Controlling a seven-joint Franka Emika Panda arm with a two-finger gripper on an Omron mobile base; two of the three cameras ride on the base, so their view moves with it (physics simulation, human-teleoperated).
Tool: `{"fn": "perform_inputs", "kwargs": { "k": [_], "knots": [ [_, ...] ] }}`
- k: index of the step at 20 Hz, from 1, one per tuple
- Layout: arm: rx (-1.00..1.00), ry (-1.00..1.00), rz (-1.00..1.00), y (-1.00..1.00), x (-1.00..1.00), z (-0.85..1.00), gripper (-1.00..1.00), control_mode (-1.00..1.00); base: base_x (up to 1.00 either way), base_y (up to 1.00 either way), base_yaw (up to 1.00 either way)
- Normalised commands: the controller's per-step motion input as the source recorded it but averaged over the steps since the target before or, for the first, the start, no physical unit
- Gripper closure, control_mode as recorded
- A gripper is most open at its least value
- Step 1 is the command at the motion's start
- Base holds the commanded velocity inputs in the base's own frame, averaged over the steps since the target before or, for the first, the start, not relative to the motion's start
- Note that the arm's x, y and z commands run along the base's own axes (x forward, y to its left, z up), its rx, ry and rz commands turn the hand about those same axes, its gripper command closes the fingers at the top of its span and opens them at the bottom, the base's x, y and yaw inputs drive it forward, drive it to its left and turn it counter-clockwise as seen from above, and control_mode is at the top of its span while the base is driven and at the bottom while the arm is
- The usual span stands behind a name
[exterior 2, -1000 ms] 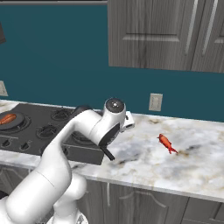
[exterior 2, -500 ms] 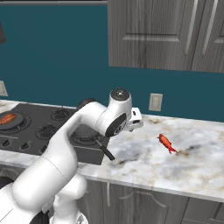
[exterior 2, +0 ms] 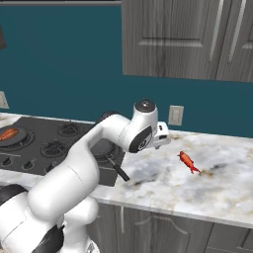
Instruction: Place both pans onto different burners. Then place the sweet potato and the fish on different pans.
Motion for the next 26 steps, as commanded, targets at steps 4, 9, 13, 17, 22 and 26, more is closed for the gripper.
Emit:
{"fn": "perform_inputs", "kwargs": {
  "k": [4,9,13,17,22,26],
  "knots": [
    [-0.01,0.04,-0.03,-0.3,0.22,-0.09,-1.0,-1.0,0.0,0.0,0.0],
    [0.0,0.05,-0.03,-0.3,0.23,-0.04,-1.0,-1.0,0.0,0.0,0.0],
    [0.02,0.09,-0.01,-0.26,0.25,0.0,-1.0,-1.0,0.0,0.0,0.0],
    [0.03,0.09,0.0,-0.31,0.21,-0.09,-1.0,-1.0,0.0,0.0,0.0],
    [0.04,0.03,0.0,-0.32,0.04,-0.17,-1.0,-1.0,0.0,0.0,0.0],
    [0.01,0.0,0.0,-0.11,0.15,-0.1,-1.0,-1.0,0.0,0.0,0.0]
  ]
}}
